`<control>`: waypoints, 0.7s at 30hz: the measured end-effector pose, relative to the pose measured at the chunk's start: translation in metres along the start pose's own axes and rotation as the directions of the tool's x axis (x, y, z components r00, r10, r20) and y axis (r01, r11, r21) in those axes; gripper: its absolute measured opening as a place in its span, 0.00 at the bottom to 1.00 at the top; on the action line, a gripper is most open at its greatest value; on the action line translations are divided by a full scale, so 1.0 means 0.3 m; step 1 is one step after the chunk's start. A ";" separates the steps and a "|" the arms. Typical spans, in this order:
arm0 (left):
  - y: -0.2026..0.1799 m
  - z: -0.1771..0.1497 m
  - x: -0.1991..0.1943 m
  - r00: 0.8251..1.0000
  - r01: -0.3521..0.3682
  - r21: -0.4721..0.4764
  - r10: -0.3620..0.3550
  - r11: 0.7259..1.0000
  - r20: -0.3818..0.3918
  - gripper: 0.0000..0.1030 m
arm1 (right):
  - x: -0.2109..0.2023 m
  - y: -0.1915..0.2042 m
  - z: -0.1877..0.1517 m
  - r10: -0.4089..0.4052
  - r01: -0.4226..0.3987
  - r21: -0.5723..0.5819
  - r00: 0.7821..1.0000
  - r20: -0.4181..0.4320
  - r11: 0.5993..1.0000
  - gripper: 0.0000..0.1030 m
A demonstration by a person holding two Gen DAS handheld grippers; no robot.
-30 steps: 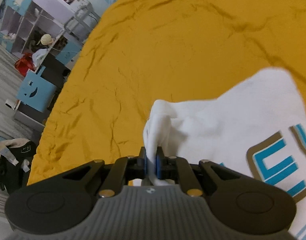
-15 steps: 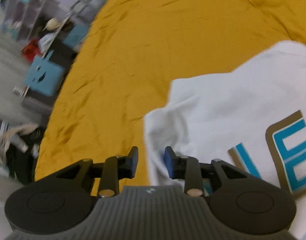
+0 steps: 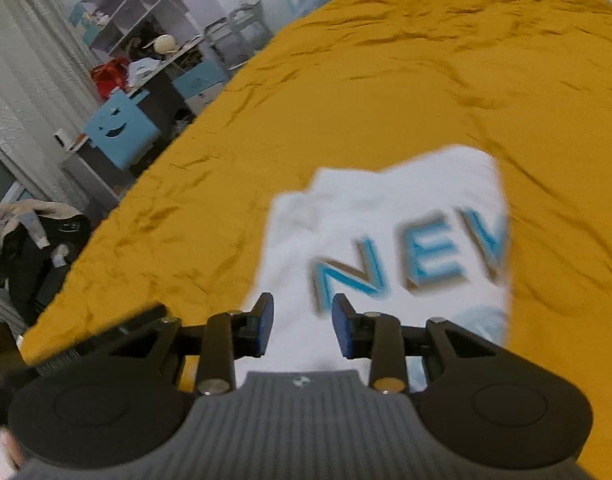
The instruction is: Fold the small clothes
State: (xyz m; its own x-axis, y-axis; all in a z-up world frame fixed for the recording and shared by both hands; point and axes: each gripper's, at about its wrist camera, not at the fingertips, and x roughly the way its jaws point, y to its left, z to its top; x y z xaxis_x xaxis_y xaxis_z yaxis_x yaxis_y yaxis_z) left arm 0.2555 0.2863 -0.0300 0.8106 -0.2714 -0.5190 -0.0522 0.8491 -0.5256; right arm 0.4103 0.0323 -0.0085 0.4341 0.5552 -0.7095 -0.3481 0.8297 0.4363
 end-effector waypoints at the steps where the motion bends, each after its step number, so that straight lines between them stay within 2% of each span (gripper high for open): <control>1: 0.006 -0.014 -0.005 1.000 0.003 -0.020 -0.003 1.000 -0.014 0.45 | -0.021 -0.025 -0.032 -0.012 0.012 0.005 1.000 -0.003 1.000 0.30; 5: 0.035 -0.079 -0.011 0.997 0.039 -0.117 -0.047 0.992 -0.065 0.45 | -0.088 -0.108 -0.163 -0.080 0.080 -0.009 0.997 -0.003 0.997 0.32; 8: 0.048 -0.125 0.013 0.994 0.031 -0.179 -0.049 0.983 -0.095 0.45 | -0.112 -0.139 -0.248 -0.136 0.136 -0.043 0.991 0.005 0.990 0.32; 11: 0.062 -0.157 0.054 0.991 0.065 -0.251 -0.093 0.966 -0.101 0.45 | -0.134 -0.150 -0.305 -0.177 0.178 -0.090 0.984 0.021 0.980 0.39; 16: 0.106 -0.151 0.146 0.992 0.009 -0.336 -0.052 0.942 -0.119 0.45 | -0.133 -0.134 -0.356 -0.206 0.209 -0.182 0.978 0.039 0.961 0.45; 18: 0.120 -0.142 0.167 0.991 0.009 -0.349 -0.054 0.937 -0.121 0.45 | -0.111 -0.138 -0.372 -0.230 0.233 -0.212 0.972 0.038 0.949 0.45; 19: 0.119 -0.133 0.175 0.991 0.008 -0.337 -0.052 0.942 -0.123 0.37 | -0.097 -0.137 -0.372 -0.241 0.243 -0.220 0.970 0.036 0.945 0.45; 20: 0.113 -0.127 0.178 0.991 0.001 -0.313 -0.042 0.950 -0.124 0.22 | -0.084 -0.141 -0.378 -0.250 0.251 -0.225 0.968 0.033 0.941 0.44; 21: 0.103 -0.122 0.183 0.991 -0.007 -0.287 -0.032 0.958 -0.129 0.19 | -0.075 -0.148 -0.382 -0.254 0.254 -0.224 0.967 0.032 0.941 0.43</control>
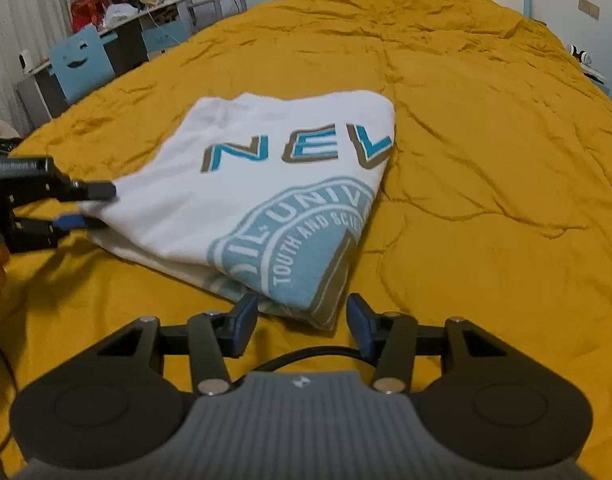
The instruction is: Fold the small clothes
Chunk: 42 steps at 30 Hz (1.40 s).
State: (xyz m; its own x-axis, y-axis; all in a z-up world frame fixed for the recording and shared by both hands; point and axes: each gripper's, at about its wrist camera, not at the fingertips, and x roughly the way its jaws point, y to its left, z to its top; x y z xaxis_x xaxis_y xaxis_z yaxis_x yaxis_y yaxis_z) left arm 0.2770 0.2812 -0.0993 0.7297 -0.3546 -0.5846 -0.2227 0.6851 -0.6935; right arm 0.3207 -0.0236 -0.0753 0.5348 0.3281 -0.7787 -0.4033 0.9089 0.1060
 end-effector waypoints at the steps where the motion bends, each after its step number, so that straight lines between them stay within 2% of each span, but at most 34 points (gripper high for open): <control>1: -0.014 0.001 -0.001 1.000 -0.011 0.023 0.011 1.000 0.005 0.15 | 0.007 0.000 -0.003 -0.001 0.001 0.002 1.000 0.001 1.000 0.42; 3: -0.047 0.000 -0.035 0.999 -0.009 0.073 0.006 0.997 0.050 0.13 | 0.024 0.003 -0.006 -0.014 0.014 0.001 1.000 -0.008 1.000 0.34; 4: -0.072 -0.002 -0.065 0.997 0.003 0.102 -0.011 0.995 0.079 0.12 | 0.032 0.003 -0.006 -0.018 0.018 -0.002 1.000 -0.014 1.000 0.24; 5: -0.091 -0.003 -0.086 0.995 0.002 0.123 -0.013 0.992 0.095 0.12 | 0.037 0.000 -0.007 -0.020 0.020 -0.005 1.000 -0.013 1.000 0.19; 7: -0.116 -0.010 -0.114 0.994 -0.035 0.172 0.017 0.984 0.105 0.12 | 0.021 -0.016 -0.008 -0.029 0.029 0.018 1.000 0.004 0.999 0.02; 9: -0.104 -0.025 -0.101 0.995 -0.080 0.206 0.065 0.975 0.080 0.12 | 0.003 -0.035 -0.006 -0.024 0.023 0.030 1.000 0.012 0.999 0.00; 12: -0.038 -0.061 -0.037 0.988 -0.152 0.221 0.150 0.963 0.027 0.12 | 0.014 -0.035 -0.012 -0.024 0.024 0.000 1.000 -0.017 1.000 0.00; 14: 0.003 -0.082 -0.004 0.985 -0.169 0.228 0.170 0.959 0.017 0.13 | 0.039 -0.032 -0.029 -0.027 0.027 -0.005 0.999 -0.030 1.000 0.00; 17: 0.036 -0.084 0.009 0.986 -0.165 0.200 0.168 0.966 0.003 0.13 | 0.084 -0.033 -0.062 -0.032 0.032 -0.003 0.998 -0.052 0.999 0.00; 22: -0.010 -0.104 -0.009 0.975 -0.219 0.254 0.224 0.942 0.011 0.14 | 0.095 -0.049 -0.068 -0.022 0.023 0.012 0.998 -0.057 1.000 0.00; 25: -0.016 -0.117 -0.017 0.960 -0.273 0.246 0.278 0.930 0.016 0.14 | 0.106 -0.068 -0.069 -0.005 0.008 0.039 0.998 -0.068 0.999 0.00; 29: -0.027 -0.125 -0.041 0.953 -0.299 0.242 0.304 0.923 0.017 0.14 | 0.094 -0.069 -0.071 0.004 0.000 0.048 0.997 -0.075 0.999 0.00; 32: -0.056 -0.131 -0.056 0.934 -0.349 0.260 0.358 0.900 0.015 0.14 | 0.076 -0.090 -0.076 0.018 -0.012 0.070 0.996 -0.085 0.997 0.00; 34: -0.077 -0.140 -0.069 0.901 -0.422 0.278 0.433 0.863 0.024 0.13 | 0.060 -0.109 -0.083 0.034 -0.026 0.093 0.996 -0.086 0.995 0.00; 35: -0.090 -0.145 -0.080 0.895 -0.435 0.292 0.445 0.852 0.033 0.13 | 0.049 -0.123 -0.086 0.041 -0.032 0.109 0.996 -0.083 0.994 0.00; 39: -0.133 -0.148 -0.134 0.899 -0.432 0.314 0.430 0.845 0.079 0.17 | 0.011 -0.174 -0.077 0.060 -0.049 0.163 0.996 -0.061 0.985 0.00; 41: -0.156 -0.131 -0.158 0.907 -0.419 0.310 0.405 0.853 0.112 0.26 | -0.012 -0.197 -0.064 0.051 -0.043 0.186 0.998 -0.040 0.982 0.01; 42: -0.169 -0.117 -0.170 0.916 -0.401 0.308 0.380 0.863 0.129 0.28 | -0.022 -0.205 -0.056 0.047 -0.040 0.192 0.998 -0.031 0.981 0.05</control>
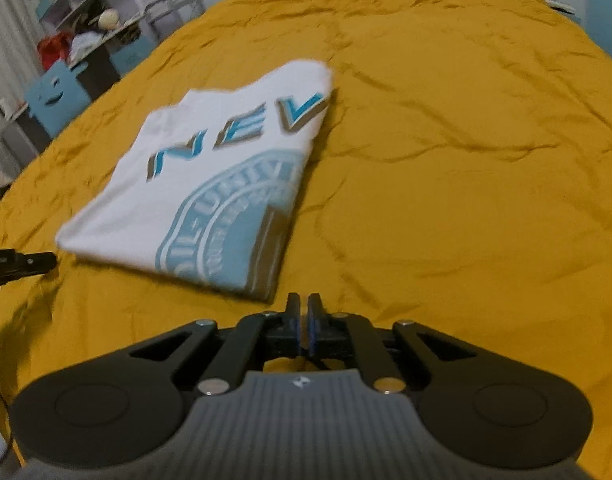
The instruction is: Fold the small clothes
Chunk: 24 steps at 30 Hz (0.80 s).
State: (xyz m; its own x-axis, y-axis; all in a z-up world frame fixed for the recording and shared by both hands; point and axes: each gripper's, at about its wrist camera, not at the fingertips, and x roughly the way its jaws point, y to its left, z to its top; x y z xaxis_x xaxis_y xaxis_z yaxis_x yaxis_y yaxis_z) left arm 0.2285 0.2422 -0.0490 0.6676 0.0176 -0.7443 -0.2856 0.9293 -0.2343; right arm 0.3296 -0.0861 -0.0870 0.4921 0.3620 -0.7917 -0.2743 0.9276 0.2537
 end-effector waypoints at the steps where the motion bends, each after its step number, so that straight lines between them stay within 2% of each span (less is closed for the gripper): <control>1: -0.005 0.017 -0.010 1.000 0.023 -0.005 -0.023 1.000 0.020 0.35 | -0.011 -0.008 0.013 0.000 0.000 0.009 1.000 0.011 1.000 0.12; 2: -0.009 0.033 -0.014 0.998 0.046 -0.006 -0.045 0.999 0.036 0.44 | -0.019 -0.017 0.030 0.003 -0.003 0.019 1.000 0.022 1.000 0.18; 3: -0.015 0.051 -0.014 0.996 0.073 -0.004 -0.072 0.997 0.047 0.49 | -0.026 -0.022 0.040 0.007 -0.008 0.028 0.999 0.032 1.000 0.28; 5: -0.040 0.089 0.004 0.991 0.125 0.000 -0.125 0.992 0.055 0.70 | -0.037 -0.033 0.067 0.018 -0.021 0.049 0.998 0.055 0.999 0.33; 7: -0.051 0.122 0.033 0.985 0.169 -0.001 -0.169 0.986 0.043 0.80 | -0.036 -0.040 0.095 0.029 -0.033 0.058 0.997 0.069 0.998 0.42; 10: -0.045 0.162 0.097 0.981 0.195 -0.020 -0.195 0.981 0.019 0.82 | -0.029 -0.044 0.132 0.036 -0.042 0.062 0.995 0.091 0.997 0.53; 12: -0.021 0.184 0.149 0.975 0.220 -0.052 -0.220 0.974 0.010 0.84 | -0.018 -0.046 0.158 0.050 -0.056 0.062 0.993 0.104 0.996 0.56; 15: 0.021 0.211 0.236 0.958 0.285 -0.090 -0.288 0.954 -0.018 0.85 | 0.016 -0.052 0.196 0.089 -0.097 0.069 0.990 0.112 0.993 0.63; 18: 0.059 0.239 0.304 0.949 0.307 -0.132 -0.313 0.942 -0.027 0.85 | 0.075 -0.069 0.239 0.093 -0.104 0.098 0.990 0.110 0.990 0.66; 20: 0.095 0.258 0.353 0.938 0.338 -0.191 -0.346 0.922 -0.011 0.85 | 0.125 -0.091 0.269 0.087 -0.101 0.135 0.991 0.104 0.986 0.67; 22: 0.121 0.274 0.406 0.917 0.386 -0.249 -0.399 0.888 -0.002 0.89 | 0.182 -0.124 0.302 0.100 -0.117 0.200 0.990 0.096 0.973 0.69; 24: 0.130 0.289 0.463 0.903 0.407 -0.276 -0.428 0.871 -0.020 0.91 | 0.245 -0.159 0.335 0.108 -0.128 0.268 0.990 0.089 0.955 0.69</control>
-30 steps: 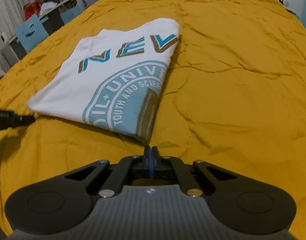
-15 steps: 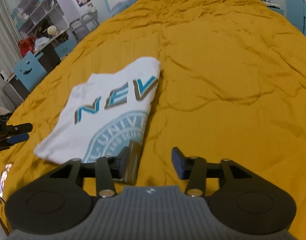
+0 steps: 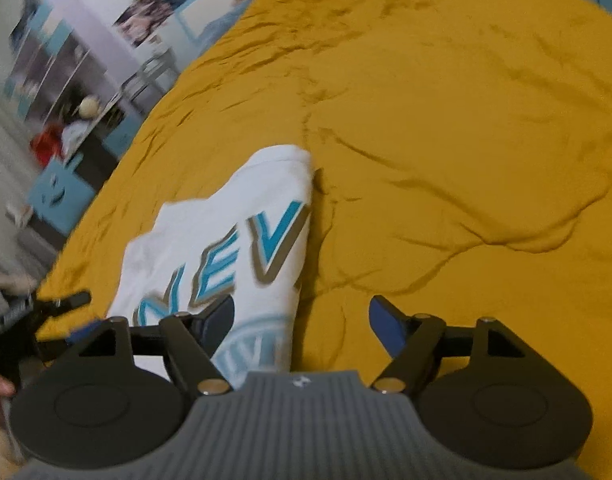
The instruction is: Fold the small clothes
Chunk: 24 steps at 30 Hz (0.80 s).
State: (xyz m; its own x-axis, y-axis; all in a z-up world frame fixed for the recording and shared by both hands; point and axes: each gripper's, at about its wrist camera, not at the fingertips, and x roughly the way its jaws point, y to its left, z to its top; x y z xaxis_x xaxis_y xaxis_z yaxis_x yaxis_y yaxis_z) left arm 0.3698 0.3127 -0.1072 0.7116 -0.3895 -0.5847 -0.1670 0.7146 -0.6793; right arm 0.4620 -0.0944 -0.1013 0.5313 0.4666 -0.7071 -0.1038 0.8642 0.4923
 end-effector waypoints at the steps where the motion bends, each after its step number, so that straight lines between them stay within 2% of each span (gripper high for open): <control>1: 0.011 0.011 0.031 1.000 -0.001 -0.005 0.001 1.000 -0.013 0.91 | 0.024 -0.008 0.012 -0.015 0.015 0.014 1.000 0.000 1.000 0.69; 4: 0.048 0.039 0.113 0.999 -0.009 -0.026 0.008 1.000 -0.044 0.91 | 0.094 -0.038 0.048 -0.010 0.010 0.060 1.000 -0.003 0.998 0.69; 7: 0.092 0.060 0.165 0.998 0.046 -0.059 -0.048 0.997 -0.037 0.92 | 0.154 -0.073 0.074 0.057 -0.056 0.139 0.998 -0.004 0.989 0.68; 12: 0.125 0.091 0.208 0.988 0.143 -0.098 -0.147 0.985 -0.037 0.90 | 0.260 -0.104 0.119 0.132 -0.131 0.167 0.991 0.001 0.977 0.65; 15: 0.114 0.098 0.233 0.989 0.138 -0.076 -0.142 0.988 -0.045 0.67 | 0.332 -0.124 0.156 0.186 -0.182 0.218 0.982 0.001 0.959 0.63; 17: 0.098 0.095 0.252 0.991 0.114 -0.046 -0.117 0.992 -0.059 0.46 | 0.368 -0.127 0.173 0.209 -0.202 0.230 0.978 -0.004 0.952 0.60; 20: 0.075 0.093 0.266 0.994 0.089 -0.012 -0.090 0.996 -0.065 0.32 | 0.415 -0.127 0.191 0.242 -0.232 0.246 0.970 -0.013 0.941 0.44; 22: 0.058 0.091 0.253 0.996 0.067 0.012 -0.066 0.998 -0.058 0.28 | 0.444 -0.122 0.202 0.259 -0.244 0.261 0.966 -0.024 0.934 0.19; 24: 0.031 0.084 0.228 0.998 0.041 0.056 -0.039 0.998 -0.043 0.24 | 0.456 -0.104 0.213 0.230 -0.215 0.234 0.973 -0.037 0.948 0.13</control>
State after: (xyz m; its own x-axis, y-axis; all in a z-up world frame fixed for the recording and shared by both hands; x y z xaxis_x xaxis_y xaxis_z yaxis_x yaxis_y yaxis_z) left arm 0.4341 0.3074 -0.1421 0.6874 -0.4419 -0.5764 -0.0990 0.7292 -0.6771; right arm 0.5917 -0.0697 -0.1809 0.4617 0.6592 -0.5936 -0.0155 0.6750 0.7376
